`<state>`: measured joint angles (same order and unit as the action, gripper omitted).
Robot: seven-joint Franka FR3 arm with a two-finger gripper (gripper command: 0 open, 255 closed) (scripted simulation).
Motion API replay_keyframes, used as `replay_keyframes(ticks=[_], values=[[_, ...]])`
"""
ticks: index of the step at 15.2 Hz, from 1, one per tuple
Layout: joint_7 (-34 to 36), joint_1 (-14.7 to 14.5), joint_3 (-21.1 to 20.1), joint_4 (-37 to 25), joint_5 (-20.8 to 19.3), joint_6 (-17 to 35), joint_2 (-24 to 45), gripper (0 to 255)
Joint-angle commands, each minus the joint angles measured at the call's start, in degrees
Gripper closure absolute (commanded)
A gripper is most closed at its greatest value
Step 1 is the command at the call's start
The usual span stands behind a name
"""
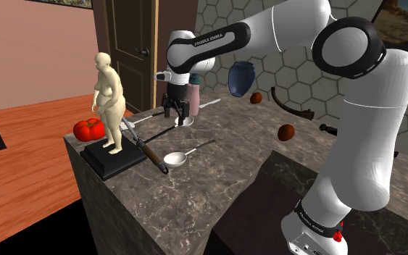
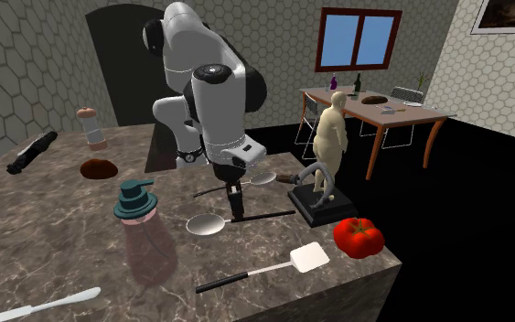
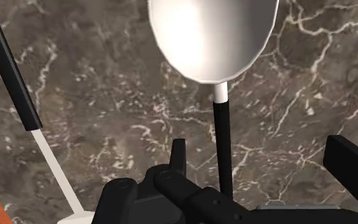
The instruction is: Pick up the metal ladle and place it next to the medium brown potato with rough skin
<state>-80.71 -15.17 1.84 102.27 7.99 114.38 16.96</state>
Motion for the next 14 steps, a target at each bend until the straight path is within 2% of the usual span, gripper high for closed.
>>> replay_keyframes(ticks=[1,9,14], values=[[-3.8,-0.5,-1.3,-3.5,0.1,0.0,3.4,0],[-4.0,-0.8,-1.5,-0.3,0.4,5.2,5.3,0],[-4.0,-0.8,-1.5,-0.3,0.4,5.2,5.3,0]])
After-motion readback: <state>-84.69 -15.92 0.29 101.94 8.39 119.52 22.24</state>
